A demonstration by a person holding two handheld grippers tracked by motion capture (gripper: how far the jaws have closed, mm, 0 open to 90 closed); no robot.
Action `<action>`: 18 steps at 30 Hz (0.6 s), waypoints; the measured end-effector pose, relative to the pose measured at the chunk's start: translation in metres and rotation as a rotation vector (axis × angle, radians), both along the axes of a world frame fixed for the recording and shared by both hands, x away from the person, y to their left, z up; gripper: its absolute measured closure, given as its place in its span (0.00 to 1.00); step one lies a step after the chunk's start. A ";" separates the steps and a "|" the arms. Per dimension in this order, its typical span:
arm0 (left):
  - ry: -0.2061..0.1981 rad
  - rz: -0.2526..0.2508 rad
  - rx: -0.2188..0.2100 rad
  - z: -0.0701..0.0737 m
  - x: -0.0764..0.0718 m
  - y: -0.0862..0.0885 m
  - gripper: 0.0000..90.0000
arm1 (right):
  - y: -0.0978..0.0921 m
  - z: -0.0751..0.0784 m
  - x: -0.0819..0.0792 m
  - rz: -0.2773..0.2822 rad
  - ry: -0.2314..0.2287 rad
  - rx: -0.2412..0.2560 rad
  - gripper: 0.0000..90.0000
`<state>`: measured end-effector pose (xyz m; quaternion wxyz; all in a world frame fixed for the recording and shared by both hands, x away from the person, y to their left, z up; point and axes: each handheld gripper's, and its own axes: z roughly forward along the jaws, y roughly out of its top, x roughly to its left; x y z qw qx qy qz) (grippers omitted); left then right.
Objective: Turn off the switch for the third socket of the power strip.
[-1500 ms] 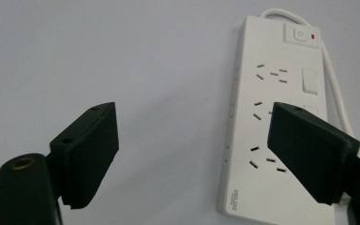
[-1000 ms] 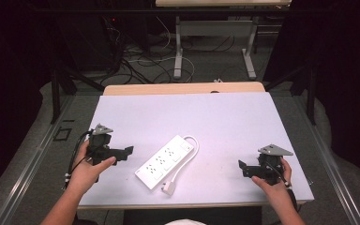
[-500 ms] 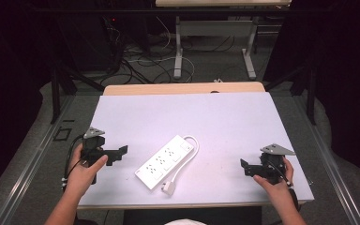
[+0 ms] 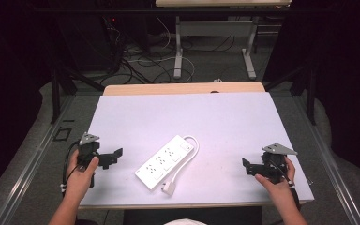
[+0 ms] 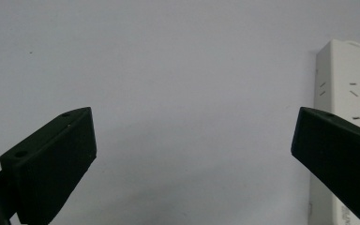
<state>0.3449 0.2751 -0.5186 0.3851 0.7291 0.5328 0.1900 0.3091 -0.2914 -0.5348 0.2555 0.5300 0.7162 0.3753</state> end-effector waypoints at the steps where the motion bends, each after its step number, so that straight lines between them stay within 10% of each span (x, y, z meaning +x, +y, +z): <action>1: -0.003 0.004 -0.003 -0.002 0.000 0.001 0.00 | 0.000 0.000 0.000 -0.002 0.001 -0.001 0.01; 18: 0.002 0.075 0.002 -0.032 -0.001 0.022 0.00 | -0.007 -0.002 0.002 -0.017 0.006 -0.009 0.02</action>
